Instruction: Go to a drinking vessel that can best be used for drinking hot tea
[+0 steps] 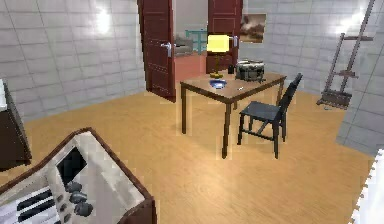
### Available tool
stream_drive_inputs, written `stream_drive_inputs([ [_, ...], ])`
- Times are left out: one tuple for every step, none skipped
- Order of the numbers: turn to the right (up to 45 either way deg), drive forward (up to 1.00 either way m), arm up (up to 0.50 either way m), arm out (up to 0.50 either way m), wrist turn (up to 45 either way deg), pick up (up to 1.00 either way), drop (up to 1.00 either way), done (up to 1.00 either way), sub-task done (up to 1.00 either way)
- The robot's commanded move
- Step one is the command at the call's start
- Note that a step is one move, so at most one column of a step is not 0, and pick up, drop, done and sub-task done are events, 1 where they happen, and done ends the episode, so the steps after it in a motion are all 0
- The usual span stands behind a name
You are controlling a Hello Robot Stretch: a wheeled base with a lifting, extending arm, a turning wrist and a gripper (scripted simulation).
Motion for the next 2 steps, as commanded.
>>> stream_drive_inputs([
  [24.0,0.00,0.00,0.00,0.0,0.00,0.00,0.00,0.00],
  [0.0,1.00,0.00,0.00,0.0,0.00,0.00,0.00,0.00],
])
